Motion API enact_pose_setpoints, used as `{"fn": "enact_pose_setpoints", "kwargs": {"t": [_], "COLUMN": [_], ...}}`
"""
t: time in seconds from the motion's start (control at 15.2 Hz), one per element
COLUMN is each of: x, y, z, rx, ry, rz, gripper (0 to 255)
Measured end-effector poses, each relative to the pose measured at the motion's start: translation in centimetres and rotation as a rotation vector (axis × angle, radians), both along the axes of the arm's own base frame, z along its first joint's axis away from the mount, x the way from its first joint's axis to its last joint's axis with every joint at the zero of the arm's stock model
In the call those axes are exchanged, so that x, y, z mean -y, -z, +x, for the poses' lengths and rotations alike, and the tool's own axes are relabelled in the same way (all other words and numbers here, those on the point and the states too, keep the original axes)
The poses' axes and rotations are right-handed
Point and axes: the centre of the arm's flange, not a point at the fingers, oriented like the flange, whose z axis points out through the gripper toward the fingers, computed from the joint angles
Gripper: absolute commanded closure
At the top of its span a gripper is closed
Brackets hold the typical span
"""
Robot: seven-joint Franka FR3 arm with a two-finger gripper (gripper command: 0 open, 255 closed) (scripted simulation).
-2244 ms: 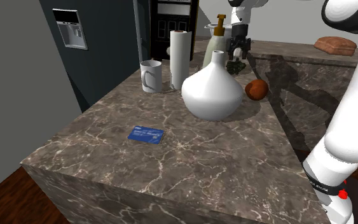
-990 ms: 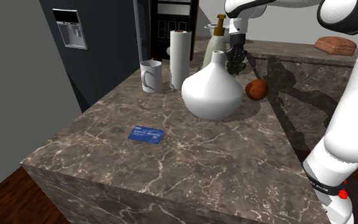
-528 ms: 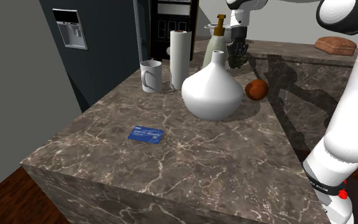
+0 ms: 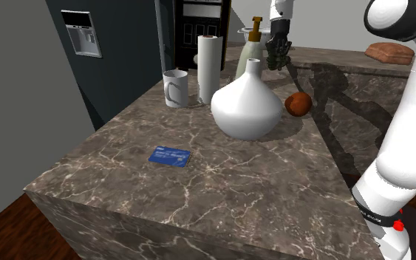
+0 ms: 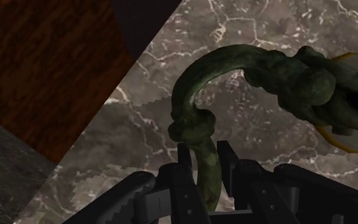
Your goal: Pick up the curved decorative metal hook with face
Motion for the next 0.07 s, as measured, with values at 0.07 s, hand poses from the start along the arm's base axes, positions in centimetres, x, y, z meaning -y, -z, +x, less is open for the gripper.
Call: {"fn": "enact_pose_setpoints", "kwargs": {"t": [0.07], "x": [0.0], "y": [-0.34], "z": [-0.02], "rx": [0.0], "ry": [0.0], "rz": [0.0], "gripper": [255]}}
